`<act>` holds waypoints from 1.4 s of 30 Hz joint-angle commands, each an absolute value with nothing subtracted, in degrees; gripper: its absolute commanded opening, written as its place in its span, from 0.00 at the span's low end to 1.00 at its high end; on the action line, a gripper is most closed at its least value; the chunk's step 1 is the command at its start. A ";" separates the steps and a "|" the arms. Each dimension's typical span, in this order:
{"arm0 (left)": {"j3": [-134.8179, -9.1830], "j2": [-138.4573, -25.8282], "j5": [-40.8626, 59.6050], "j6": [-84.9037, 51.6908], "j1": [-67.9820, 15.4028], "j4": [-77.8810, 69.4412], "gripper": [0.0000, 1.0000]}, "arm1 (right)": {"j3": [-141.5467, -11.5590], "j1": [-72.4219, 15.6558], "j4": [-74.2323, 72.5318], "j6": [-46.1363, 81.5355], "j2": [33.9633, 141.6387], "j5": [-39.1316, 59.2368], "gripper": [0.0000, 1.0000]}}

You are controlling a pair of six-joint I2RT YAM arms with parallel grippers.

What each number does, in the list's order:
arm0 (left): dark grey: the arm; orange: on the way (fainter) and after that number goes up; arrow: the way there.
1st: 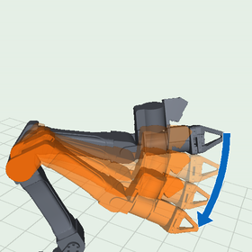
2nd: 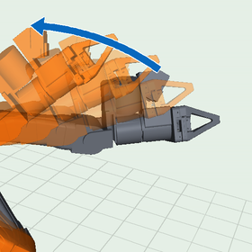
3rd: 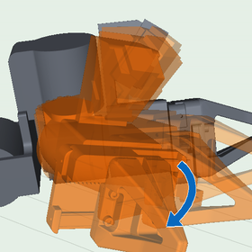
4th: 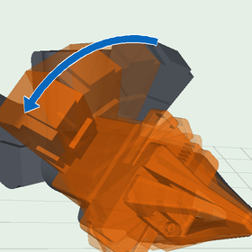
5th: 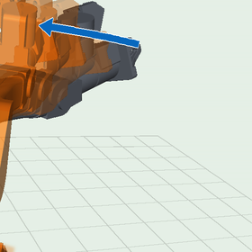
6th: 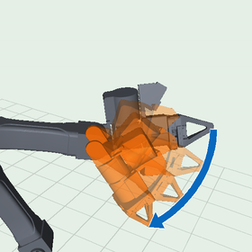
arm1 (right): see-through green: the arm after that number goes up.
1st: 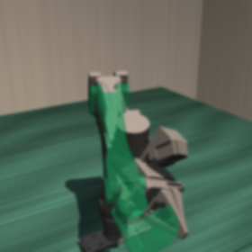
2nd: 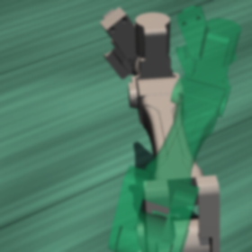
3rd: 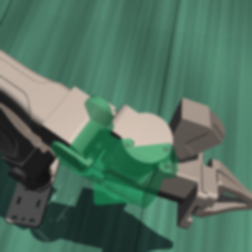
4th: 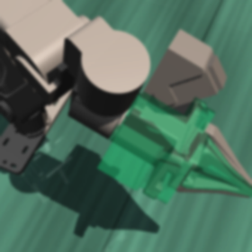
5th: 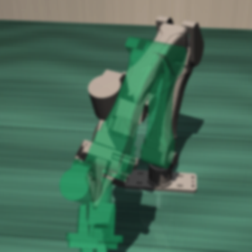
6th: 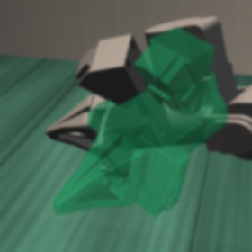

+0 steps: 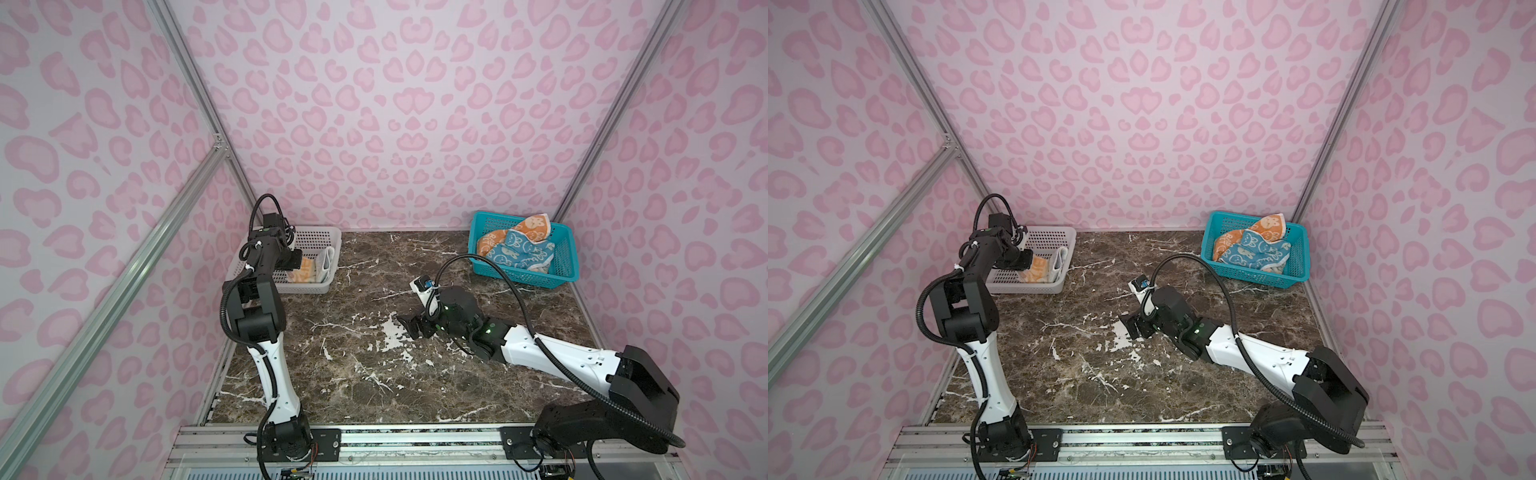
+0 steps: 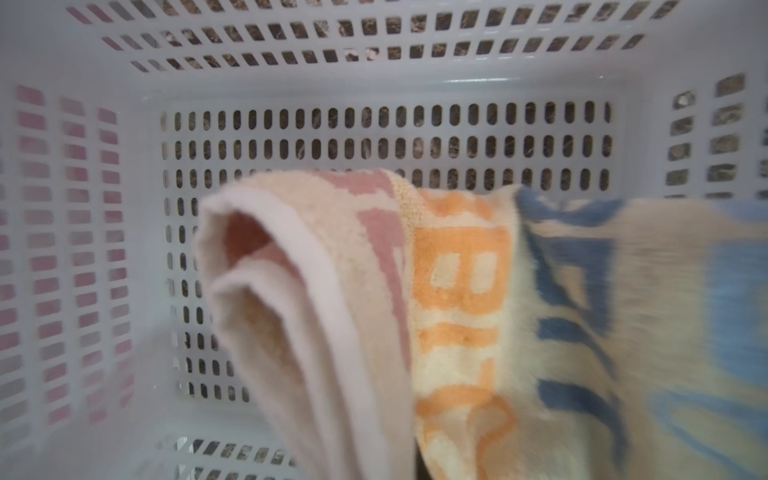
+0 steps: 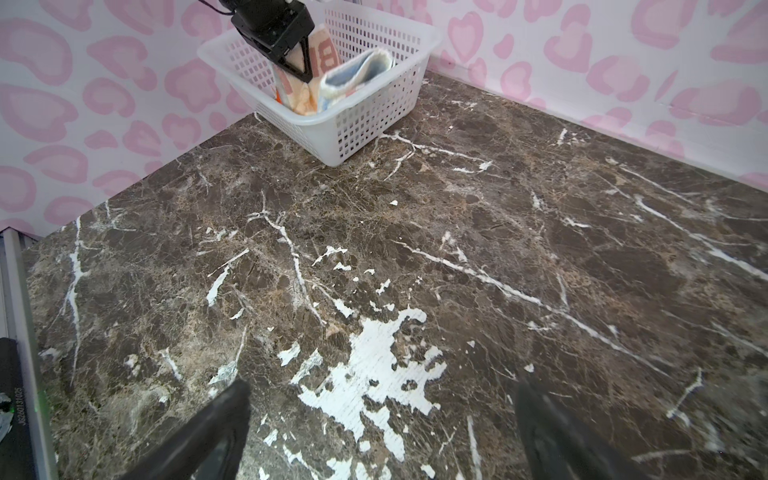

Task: Fold and stack the towels
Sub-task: 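Lower the folded towel into the white basket and open the left gripper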

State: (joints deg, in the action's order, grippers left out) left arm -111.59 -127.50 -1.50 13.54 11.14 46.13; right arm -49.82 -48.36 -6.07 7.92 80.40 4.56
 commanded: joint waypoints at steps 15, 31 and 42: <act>-117.20 -130.52 -8.17 14.75 12.71 43.42 0.03 | -52.49 -47.92 -5.66 7.47 83.88 5.01 1.00; -119.38 -130.66 -9.31 11.31 12.74 43.67 0.77 | -53.72 -47.88 -6.06 7.82 85.47 5.63 1.00; -116.56 -122.85 -4.19 5.08 12.74 42.99 0.97 | -53.43 -47.86 -7.46 7.48 85.21 6.20 0.99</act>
